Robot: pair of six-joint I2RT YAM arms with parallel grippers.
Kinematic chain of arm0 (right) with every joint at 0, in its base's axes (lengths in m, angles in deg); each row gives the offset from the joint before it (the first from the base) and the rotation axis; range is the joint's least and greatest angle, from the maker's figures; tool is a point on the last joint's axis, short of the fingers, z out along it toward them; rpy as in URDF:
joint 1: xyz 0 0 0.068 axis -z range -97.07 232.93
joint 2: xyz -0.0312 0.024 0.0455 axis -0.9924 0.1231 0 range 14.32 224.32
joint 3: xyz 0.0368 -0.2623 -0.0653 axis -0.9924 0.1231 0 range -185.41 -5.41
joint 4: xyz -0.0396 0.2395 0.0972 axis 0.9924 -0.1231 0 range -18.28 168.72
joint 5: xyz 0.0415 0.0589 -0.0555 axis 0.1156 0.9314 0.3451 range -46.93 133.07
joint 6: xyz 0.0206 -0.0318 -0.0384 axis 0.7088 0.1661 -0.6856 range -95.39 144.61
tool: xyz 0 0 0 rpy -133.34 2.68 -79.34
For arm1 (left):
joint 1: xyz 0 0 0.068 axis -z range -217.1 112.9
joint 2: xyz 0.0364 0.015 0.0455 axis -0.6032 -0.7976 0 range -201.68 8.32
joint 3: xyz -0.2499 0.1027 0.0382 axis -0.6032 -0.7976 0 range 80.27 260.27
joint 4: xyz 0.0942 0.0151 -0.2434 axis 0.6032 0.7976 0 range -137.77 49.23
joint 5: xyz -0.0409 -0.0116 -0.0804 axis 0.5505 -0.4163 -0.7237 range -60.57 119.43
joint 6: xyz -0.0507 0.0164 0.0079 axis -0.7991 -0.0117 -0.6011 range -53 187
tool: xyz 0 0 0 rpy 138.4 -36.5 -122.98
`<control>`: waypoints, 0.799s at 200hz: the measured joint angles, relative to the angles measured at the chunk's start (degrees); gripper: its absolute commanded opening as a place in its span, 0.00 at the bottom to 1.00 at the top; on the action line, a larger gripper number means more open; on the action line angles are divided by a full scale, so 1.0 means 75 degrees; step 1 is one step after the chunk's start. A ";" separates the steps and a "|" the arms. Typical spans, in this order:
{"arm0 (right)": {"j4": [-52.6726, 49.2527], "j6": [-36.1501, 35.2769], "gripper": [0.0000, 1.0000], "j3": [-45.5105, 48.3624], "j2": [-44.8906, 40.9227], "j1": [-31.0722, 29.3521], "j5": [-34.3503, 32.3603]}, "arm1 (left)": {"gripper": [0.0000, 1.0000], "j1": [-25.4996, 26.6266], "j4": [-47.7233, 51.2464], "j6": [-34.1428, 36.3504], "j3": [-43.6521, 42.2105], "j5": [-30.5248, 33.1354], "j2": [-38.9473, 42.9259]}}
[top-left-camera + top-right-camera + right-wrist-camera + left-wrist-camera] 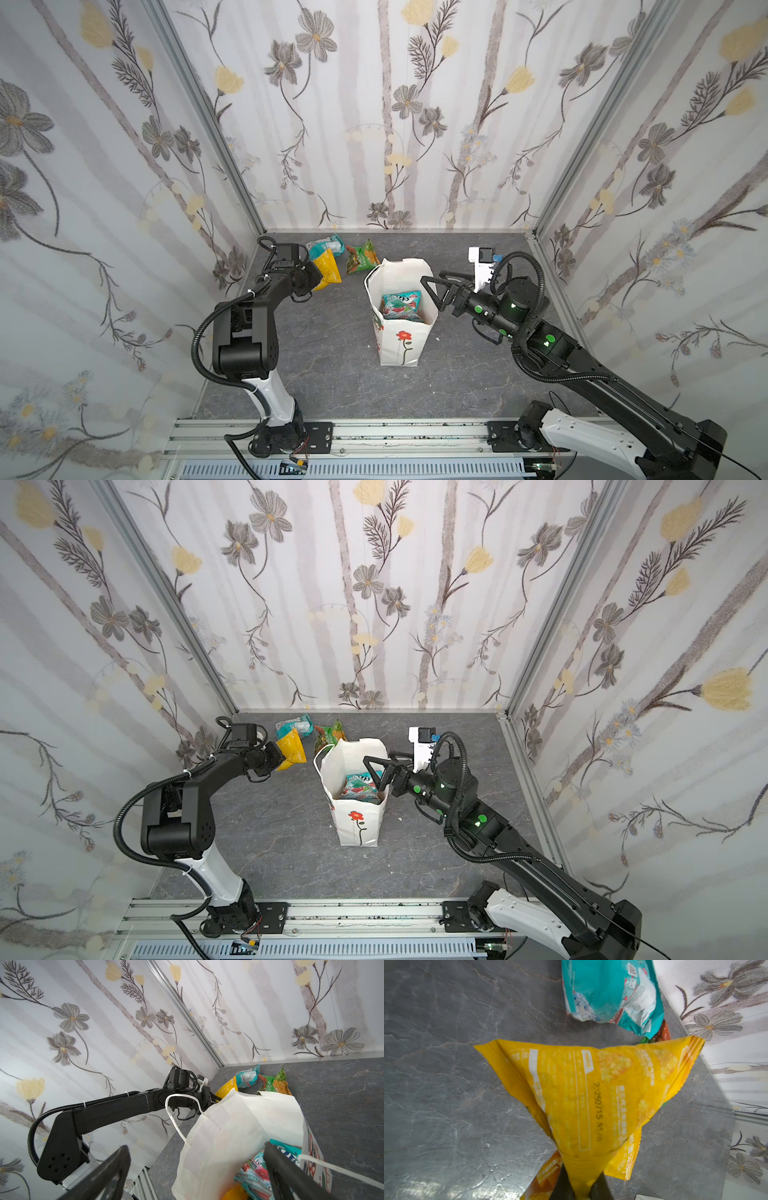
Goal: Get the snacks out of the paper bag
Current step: 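Lower the yellow packet beside the green packet and open the left gripper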
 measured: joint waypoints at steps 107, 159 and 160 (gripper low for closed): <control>-0.0085 0.0015 0.99 -0.0137 0.0055 0.0009 -0.0006 | 0.48 0.0119 0.0749 0.0437 0.0606 -0.0175 -0.0632; -0.0391 0.0070 0.99 -0.0341 0.0061 0.0006 -0.0029 | 0.75 0.0166 0.1058 0.0764 0.0694 0.0175 -0.0262; -0.0399 0.0073 0.99 -0.0350 0.0061 0.0006 -0.0029 | 0.76 0.0169 0.1061 0.0772 0.0694 0.0187 -0.0248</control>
